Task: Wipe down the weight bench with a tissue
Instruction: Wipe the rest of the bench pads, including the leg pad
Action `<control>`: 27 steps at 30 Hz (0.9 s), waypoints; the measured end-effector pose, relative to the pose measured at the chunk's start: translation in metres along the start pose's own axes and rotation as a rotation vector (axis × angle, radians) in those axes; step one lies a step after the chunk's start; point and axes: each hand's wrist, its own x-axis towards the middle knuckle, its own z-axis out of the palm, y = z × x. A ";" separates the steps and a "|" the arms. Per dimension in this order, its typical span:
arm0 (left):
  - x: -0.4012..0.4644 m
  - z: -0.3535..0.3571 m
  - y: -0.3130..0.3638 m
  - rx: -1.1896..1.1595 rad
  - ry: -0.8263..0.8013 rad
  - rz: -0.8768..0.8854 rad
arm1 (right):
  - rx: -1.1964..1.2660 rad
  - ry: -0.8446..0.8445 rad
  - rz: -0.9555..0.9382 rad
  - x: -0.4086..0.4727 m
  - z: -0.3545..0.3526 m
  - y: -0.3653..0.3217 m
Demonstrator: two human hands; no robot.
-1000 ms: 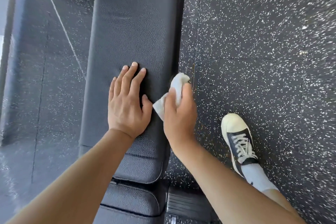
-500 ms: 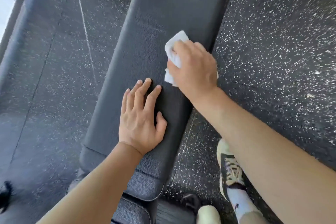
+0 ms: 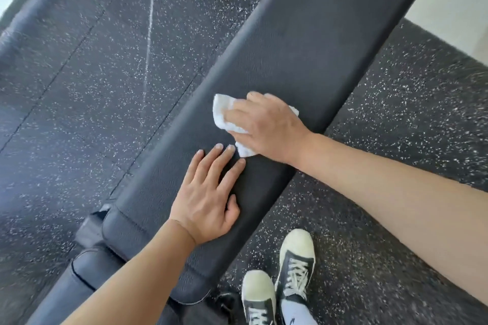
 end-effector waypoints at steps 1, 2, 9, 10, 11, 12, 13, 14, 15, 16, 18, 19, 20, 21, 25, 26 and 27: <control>-0.001 0.001 0.000 -0.003 -0.005 0.001 | -0.031 0.008 -0.029 -0.006 -0.007 0.016; -0.001 0.001 -0.001 -0.009 -0.011 0.002 | -0.055 0.025 -0.021 -0.009 -0.012 0.032; -0.002 -0.007 0.001 -0.112 -0.043 -0.039 | -0.035 0.010 0.462 0.032 -0.011 0.029; -0.001 -0.008 0.000 -0.130 -0.047 -0.039 | -0.012 0.010 0.412 0.040 -0.005 0.010; -0.001 -0.010 -0.001 -0.149 -0.050 -0.043 | 0.004 -0.007 0.334 0.047 0.003 -0.010; -0.001 -0.011 -0.002 -0.177 -0.050 -0.051 | 0.011 -0.037 0.243 0.053 0.010 -0.030; -0.003 -0.013 -0.004 -0.217 -0.043 -0.071 | 0.007 -0.065 0.150 0.059 0.019 -0.049; -0.008 -0.015 -0.005 -0.266 -0.028 -0.103 | -0.001 -0.083 0.060 0.065 0.027 -0.064; -0.016 -0.017 -0.009 -0.310 -0.006 -0.141 | -0.014 -0.094 -0.032 0.071 0.032 -0.075; -0.027 -0.020 -0.013 -0.340 0.015 -0.182 | -0.034 -0.102 -0.135 0.078 0.035 -0.082; -0.056 -0.027 -0.025 -0.353 0.046 -0.283 | -0.102 -0.140 -0.343 0.091 0.036 -0.079; -0.071 -0.030 -0.035 -0.340 0.058 -0.348 | -0.159 -0.159 -0.395 0.100 0.035 -0.068; -0.084 -0.034 -0.044 -0.327 0.069 -0.429 | -0.234 -0.182 -0.386 0.110 0.033 -0.055; -0.097 -0.037 -0.054 -0.323 0.071 -0.532 | -0.338 -0.231 -0.337 0.119 0.030 -0.043; -0.140 -0.049 -0.082 -0.469 -0.023 -0.938 | -0.523 -0.351 -0.128 0.136 0.032 -0.059; -0.146 -0.049 -0.084 -0.485 -0.041 -0.954 | -0.460 -0.382 -0.072 0.136 0.036 -0.079; -0.151 -0.049 -0.085 -0.473 -0.057 -0.955 | -0.363 -0.405 -0.025 0.135 0.041 -0.104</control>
